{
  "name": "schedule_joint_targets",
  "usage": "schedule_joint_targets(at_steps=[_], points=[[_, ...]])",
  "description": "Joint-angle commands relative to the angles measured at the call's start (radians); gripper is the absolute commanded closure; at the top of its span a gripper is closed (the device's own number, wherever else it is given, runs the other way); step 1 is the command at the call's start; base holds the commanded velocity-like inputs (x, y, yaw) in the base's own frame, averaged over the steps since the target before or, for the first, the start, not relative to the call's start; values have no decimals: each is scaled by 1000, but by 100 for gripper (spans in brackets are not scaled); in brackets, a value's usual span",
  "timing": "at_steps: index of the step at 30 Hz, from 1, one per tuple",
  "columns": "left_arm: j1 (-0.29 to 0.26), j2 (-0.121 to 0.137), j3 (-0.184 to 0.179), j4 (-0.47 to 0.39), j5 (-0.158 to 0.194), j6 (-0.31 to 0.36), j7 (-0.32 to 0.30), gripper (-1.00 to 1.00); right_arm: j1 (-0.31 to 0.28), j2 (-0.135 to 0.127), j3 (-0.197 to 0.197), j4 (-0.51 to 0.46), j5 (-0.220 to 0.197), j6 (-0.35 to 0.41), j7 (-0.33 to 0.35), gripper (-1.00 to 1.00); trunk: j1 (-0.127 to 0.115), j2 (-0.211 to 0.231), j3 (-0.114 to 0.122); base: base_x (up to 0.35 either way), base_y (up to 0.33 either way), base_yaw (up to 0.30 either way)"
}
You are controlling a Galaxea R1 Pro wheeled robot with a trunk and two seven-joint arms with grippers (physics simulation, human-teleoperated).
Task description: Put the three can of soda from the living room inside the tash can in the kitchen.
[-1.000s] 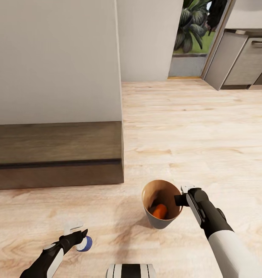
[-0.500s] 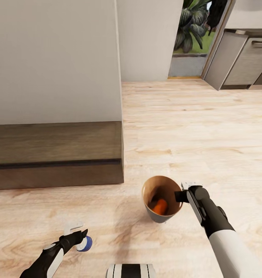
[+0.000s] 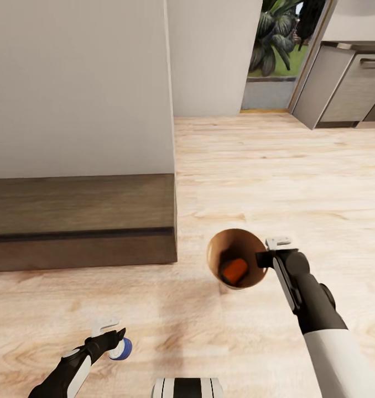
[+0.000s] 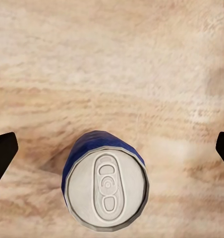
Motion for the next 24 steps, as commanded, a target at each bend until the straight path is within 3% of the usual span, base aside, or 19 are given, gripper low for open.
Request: schedule_joint_targets(at_steps=[1,13,24], points=[[0,0,0,0,0,0,0,-100,0,0,0,-18,-12,5,5,100,0,0,0,0,0,0],[0,0,0,1,0,0,0,-100,0,1,0,-48,-3,14,6,100,0,0,0,0,0,0],[0,-1,-1,2,0,0,0,-100,0,2,0,-49,-3,14,7,100,38,-70,-31,0,0,0]])
